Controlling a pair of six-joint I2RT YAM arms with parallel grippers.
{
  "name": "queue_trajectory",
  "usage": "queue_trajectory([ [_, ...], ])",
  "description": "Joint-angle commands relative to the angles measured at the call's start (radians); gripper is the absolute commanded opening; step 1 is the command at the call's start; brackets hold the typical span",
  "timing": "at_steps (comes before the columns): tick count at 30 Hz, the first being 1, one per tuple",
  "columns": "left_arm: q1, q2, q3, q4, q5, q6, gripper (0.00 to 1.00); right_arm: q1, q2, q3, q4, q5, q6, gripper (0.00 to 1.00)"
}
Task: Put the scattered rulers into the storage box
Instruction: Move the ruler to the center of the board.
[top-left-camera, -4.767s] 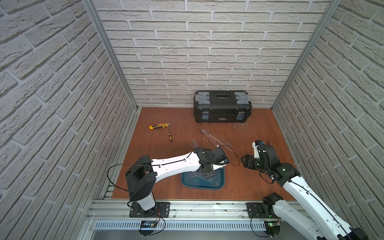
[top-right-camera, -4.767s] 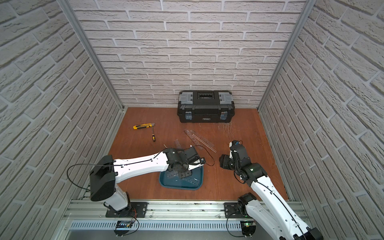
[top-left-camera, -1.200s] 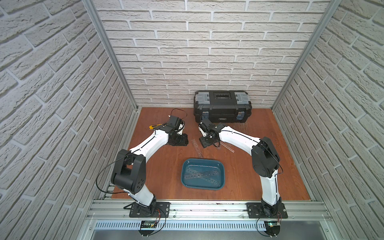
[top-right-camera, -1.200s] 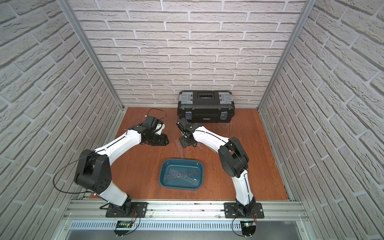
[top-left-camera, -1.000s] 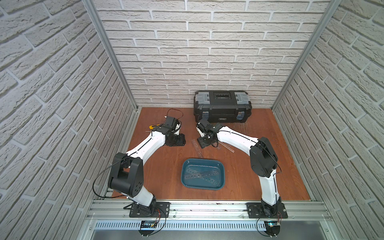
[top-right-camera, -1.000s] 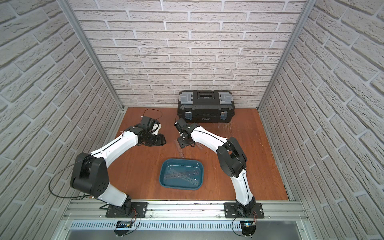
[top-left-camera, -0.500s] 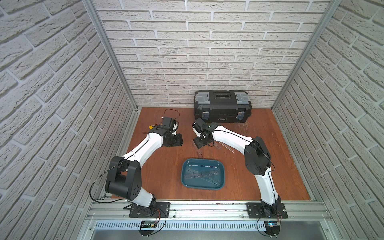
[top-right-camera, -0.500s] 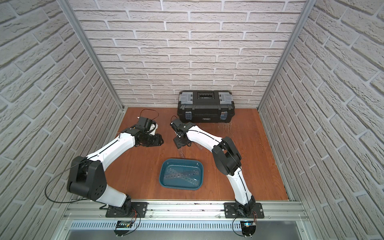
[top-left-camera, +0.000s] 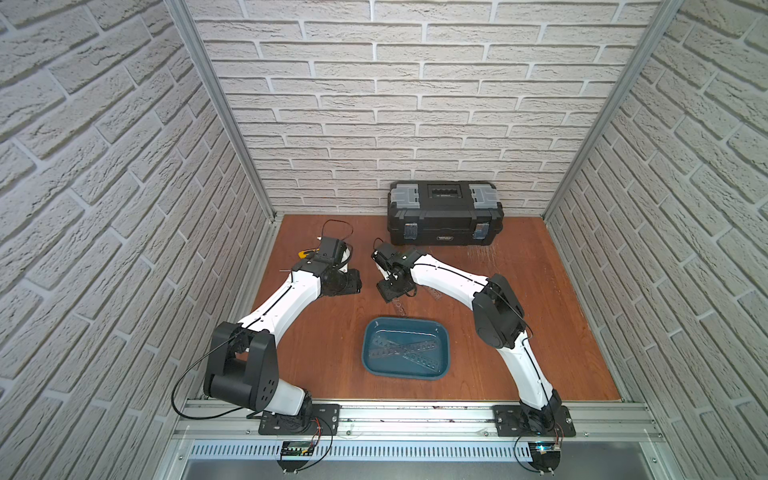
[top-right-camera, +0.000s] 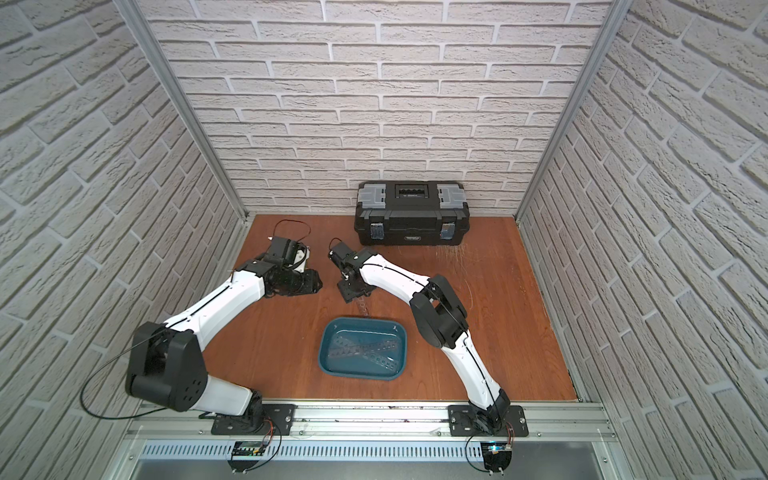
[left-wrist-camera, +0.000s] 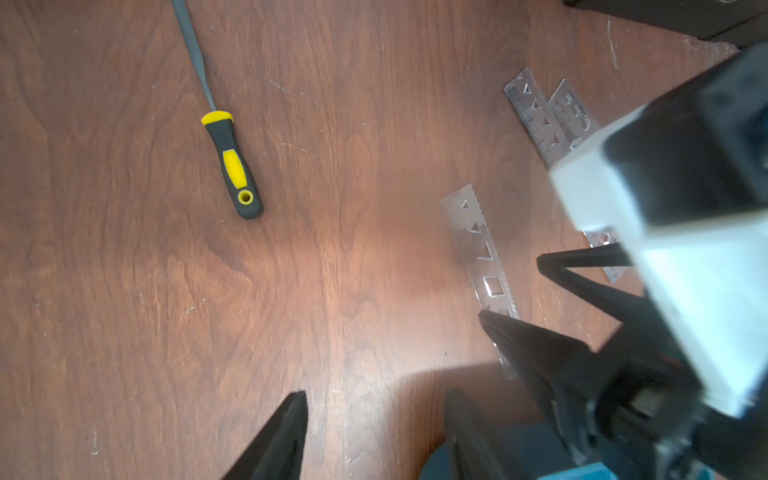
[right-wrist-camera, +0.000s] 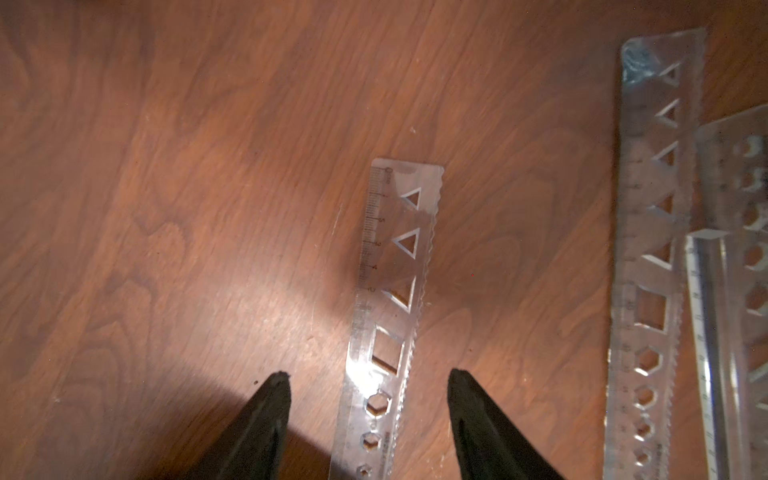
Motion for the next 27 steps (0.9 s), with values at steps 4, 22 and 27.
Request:
queue_trajectory([
  [4,0.014,-0.036,-0.024,0.029,-0.007,-0.01,0.58,0.006,0.054,0.065,-0.038,0.023,0.025,0.66],
  [22,0.027,-0.054,-0.04,0.041,0.004,-0.007,0.58,-0.006,0.106,0.032,-0.03,0.02,0.052,0.52],
  [27,0.03,-0.046,-0.038,0.05,0.011,-0.006,0.58,-0.017,0.094,-0.018,-0.03,0.023,0.046,0.39],
])
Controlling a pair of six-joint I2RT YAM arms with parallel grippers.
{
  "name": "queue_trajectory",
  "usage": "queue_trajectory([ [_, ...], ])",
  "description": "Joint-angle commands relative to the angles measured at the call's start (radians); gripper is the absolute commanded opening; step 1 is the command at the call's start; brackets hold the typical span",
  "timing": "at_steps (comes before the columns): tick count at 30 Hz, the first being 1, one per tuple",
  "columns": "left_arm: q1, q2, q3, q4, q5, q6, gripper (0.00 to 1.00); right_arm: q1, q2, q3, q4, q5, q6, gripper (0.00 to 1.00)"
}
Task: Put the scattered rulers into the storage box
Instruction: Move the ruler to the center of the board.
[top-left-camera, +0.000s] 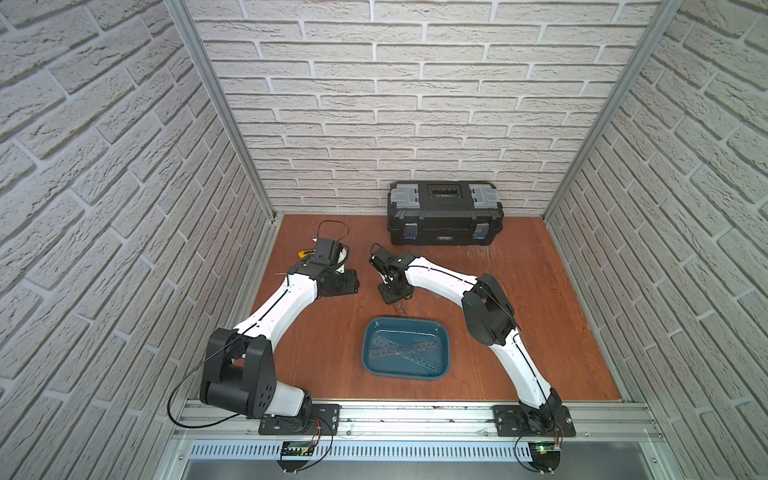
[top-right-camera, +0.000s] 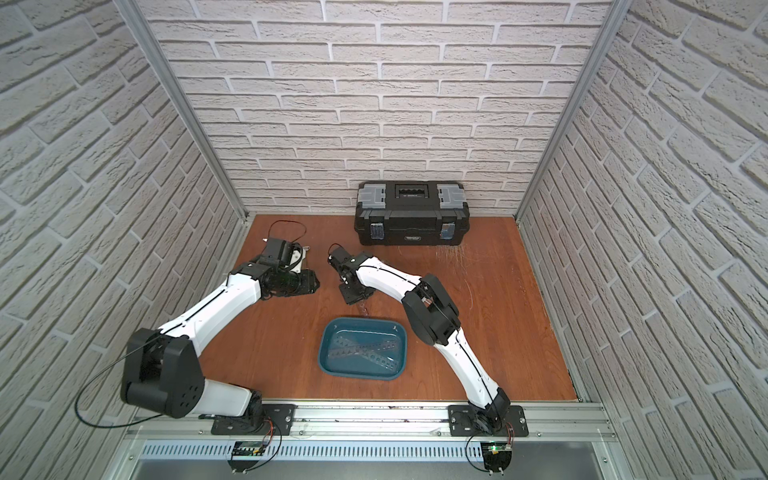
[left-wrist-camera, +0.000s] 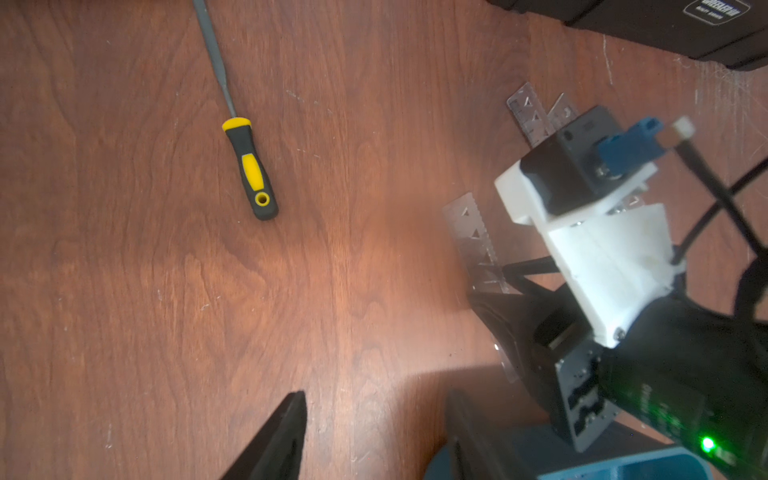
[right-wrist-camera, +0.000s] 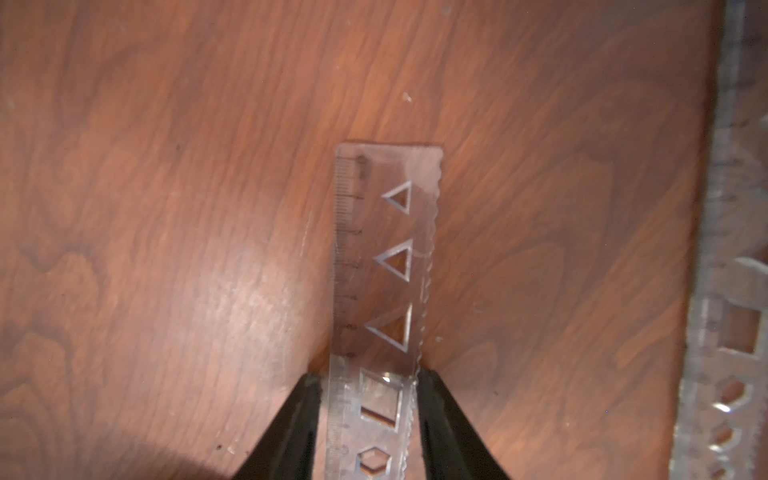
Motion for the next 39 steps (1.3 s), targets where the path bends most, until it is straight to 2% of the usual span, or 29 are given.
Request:
queue_trajectory([
  [1,0.009,-0.012,-0.009,0.032,0.01,-0.007,0.58,-0.01,0.006,-0.066,-0.015,0.02,-0.001,0.37],
  [6,0.01,0.005,0.004,0.037,0.022,-0.006,0.58,-0.037,-0.027,-0.127,-0.007,0.049,-0.029,0.33],
  [14,0.009,0.03,0.023,0.037,0.025,-0.001,0.58,-0.077,-0.108,-0.244,0.014,0.091,-0.104,0.32],
  [22,0.004,0.065,0.059,0.038,0.031,0.0,0.58,-0.101,-0.245,-0.441,0.081,0.09,-0.134,0.32],
  [30,-0.066,0.142,0.141,0.021,0.017,0.015,0.58,-0.116,-0.364,-0.634,0.131,0.091,-0.127,0.32],
  [39,-0.143,0.242,0.227,-0.008,0.037,0.027,0.58,-0.18,-0.522,-0.848,0.201,0.053,-0.107,0.33],
])
